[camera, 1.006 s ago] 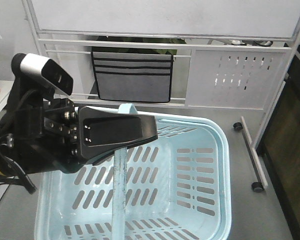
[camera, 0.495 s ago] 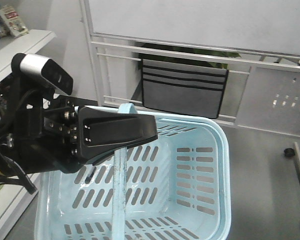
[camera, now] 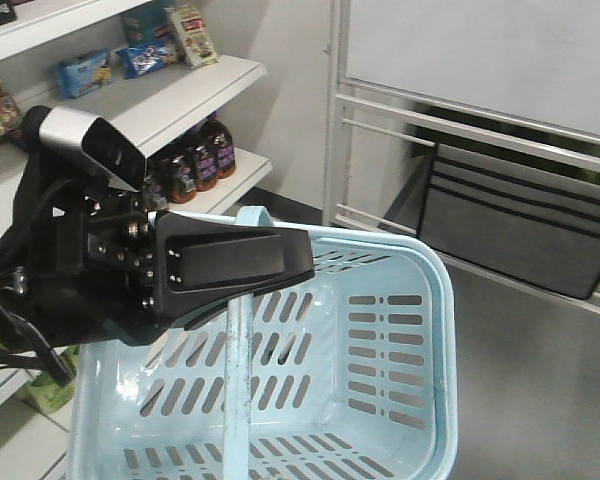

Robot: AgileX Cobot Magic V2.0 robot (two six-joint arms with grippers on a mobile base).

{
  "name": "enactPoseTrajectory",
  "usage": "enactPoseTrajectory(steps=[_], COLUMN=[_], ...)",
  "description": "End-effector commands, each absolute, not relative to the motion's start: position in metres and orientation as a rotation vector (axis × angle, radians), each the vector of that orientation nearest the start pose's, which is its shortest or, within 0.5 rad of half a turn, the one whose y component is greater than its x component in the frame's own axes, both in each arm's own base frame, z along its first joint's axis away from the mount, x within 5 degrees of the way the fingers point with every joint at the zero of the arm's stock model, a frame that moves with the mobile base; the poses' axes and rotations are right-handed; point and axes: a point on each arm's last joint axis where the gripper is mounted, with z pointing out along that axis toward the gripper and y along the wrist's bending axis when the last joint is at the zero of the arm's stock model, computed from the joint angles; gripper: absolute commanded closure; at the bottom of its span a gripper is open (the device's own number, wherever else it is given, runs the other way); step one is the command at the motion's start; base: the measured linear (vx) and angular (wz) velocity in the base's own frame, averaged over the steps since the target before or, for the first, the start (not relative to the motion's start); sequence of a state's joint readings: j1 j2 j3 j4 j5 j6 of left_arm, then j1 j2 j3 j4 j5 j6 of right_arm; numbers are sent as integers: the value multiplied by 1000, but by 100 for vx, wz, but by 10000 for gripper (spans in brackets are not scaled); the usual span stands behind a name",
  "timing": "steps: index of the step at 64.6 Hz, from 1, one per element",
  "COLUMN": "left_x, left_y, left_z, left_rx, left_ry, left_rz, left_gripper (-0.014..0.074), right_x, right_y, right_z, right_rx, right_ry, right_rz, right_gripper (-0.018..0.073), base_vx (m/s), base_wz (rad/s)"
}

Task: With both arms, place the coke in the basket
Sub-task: 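Drive toward the shelf with the red Coca-Cola can, basket held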

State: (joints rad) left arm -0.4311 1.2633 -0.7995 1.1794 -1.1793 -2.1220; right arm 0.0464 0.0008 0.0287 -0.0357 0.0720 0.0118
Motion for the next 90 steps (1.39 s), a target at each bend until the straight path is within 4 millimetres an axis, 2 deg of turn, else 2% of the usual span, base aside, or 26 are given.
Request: enactPoseTrajectory(steps=[1,90], left_x=[164,164], left_y=[-164,-164], left_z=[377,377], left_rx=[516,516], left_ry=[1480,1480], left_rz=[-2220,-2220], left_gripper=[603,603], right_x=[59,59], right_y=[2,2], right_z=[201,201], right_rx=[-57,-57], right_ry=[1535,1535], right_rz=[5,5], right_gripper=[569,569], base_vx=[13,11], base_wz=[50,41])
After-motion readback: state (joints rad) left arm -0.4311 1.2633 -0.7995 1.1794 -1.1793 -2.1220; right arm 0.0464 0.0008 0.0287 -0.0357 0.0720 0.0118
